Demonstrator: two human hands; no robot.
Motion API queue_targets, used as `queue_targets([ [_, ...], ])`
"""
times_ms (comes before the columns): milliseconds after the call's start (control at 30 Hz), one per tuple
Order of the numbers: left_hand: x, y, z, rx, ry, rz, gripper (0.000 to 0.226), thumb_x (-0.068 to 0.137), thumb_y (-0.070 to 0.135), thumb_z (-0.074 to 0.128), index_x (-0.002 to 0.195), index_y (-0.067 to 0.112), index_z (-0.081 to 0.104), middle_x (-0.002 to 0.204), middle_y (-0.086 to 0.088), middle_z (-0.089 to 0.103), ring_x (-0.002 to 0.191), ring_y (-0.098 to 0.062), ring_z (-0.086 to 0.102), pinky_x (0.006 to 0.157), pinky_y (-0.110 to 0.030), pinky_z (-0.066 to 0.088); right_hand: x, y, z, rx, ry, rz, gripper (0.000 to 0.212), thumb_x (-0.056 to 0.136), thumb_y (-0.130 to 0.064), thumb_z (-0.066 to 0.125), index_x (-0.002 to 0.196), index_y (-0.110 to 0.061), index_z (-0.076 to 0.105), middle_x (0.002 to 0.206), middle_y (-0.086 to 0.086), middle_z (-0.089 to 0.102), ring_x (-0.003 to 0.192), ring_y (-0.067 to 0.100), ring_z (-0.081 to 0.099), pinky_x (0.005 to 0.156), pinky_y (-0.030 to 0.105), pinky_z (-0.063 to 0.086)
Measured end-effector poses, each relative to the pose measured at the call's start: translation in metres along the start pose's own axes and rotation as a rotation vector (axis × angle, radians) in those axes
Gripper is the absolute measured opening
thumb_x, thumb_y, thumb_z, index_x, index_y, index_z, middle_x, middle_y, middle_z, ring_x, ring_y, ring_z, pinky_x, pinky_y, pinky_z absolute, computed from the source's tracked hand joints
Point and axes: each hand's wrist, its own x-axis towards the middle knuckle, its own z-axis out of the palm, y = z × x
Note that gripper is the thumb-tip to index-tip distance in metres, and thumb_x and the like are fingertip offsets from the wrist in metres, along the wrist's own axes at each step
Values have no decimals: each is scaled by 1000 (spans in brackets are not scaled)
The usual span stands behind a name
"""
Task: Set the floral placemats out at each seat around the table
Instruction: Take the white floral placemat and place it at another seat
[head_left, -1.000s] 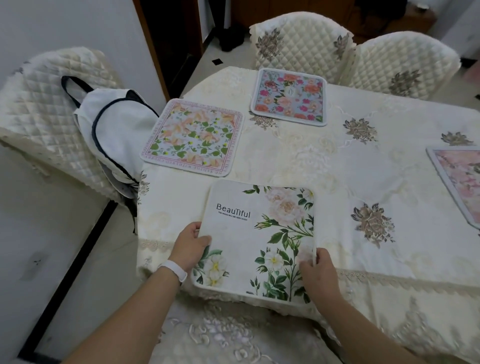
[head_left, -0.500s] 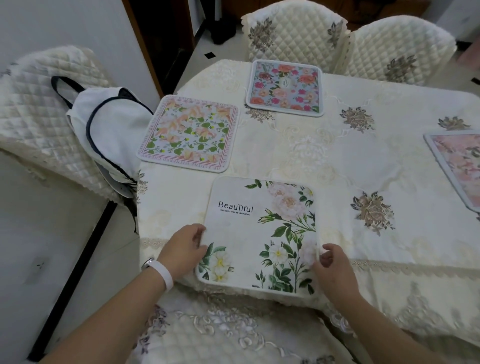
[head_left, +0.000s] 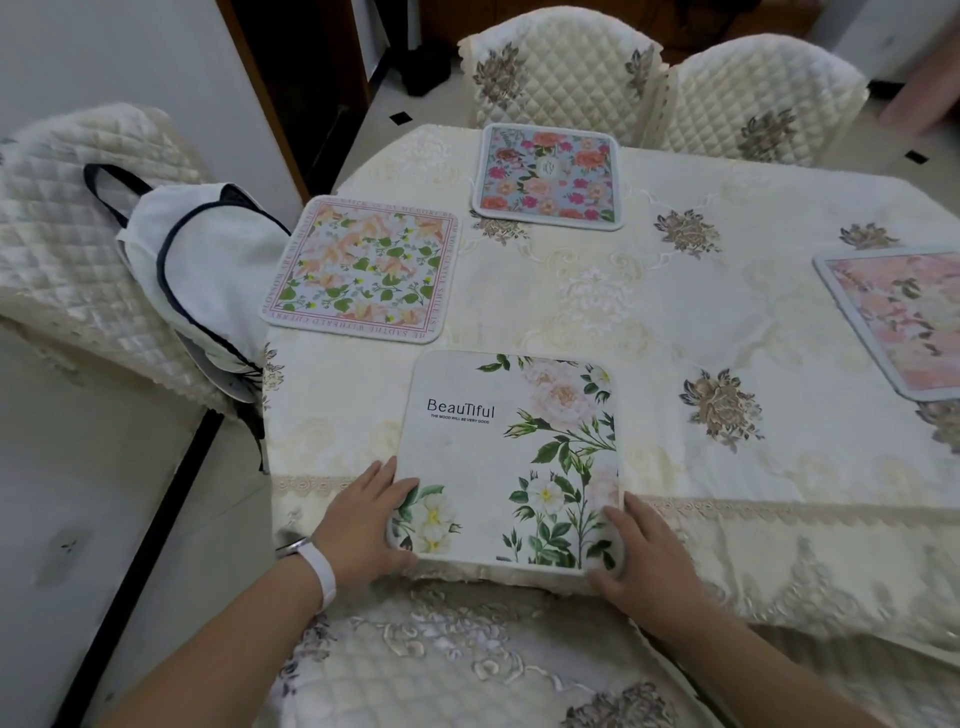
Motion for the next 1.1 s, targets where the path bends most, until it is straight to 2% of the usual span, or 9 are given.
queue_targets([
  [200,3,9,-2,76,-44,33,109,54,79,53,148,38,15,162,4,1,148,-21,-1,117,-45,19,-6,5,1,17,-7,25,87,78,-60,62,151,-32,22,163,5,9,149,23,7,119,40,15],
  [400,7,21,-1,74,-31,46,103,65,69,65,149,35,15,162,2,1,148,-21,-2,118,-47,14,-10,10,0,22,10,60,88,76,-57,64,150,-31,26,162,7,10,148,24,12,118,39,21],
  [600,5,20,1,68,-16,55,100,66,69,62,149,38,17,162,3,0,148,-19,-1,118,-45,14,-11,12,-1,-4,14,51,86,79,-55,63,151,-29,25,162,7,10,148,24,10,118,37,18],
  [933,1,22,1,55,14,66,96,69,67,62,149,36,19,162,2,9,148,-20,4,118,-45,16,-12,10,-1,-17,11,61,86,80,-57,62,151,-30,22,163,5,8,149,22,8,118,37,17],
  [1033,-3,24,-7,35,-8,45,95,69,69,61,149,34,21,161,0,12,147,-20,10,117,-43,20,-13,9,-4,0,4,64,83,81,-54,63,150,-30,25,163,5,10,148,21,10,118,38,19],
  [1100,-7,29,-17,4,12,15,89,73,65,60,148,30,25,160,-1,18,145,-22,19,115,-39,25,-13,8,-11,19,11,62,75,84,-50,61,149,-27,31,161,4,18,146,21,17,116,36,23],
])
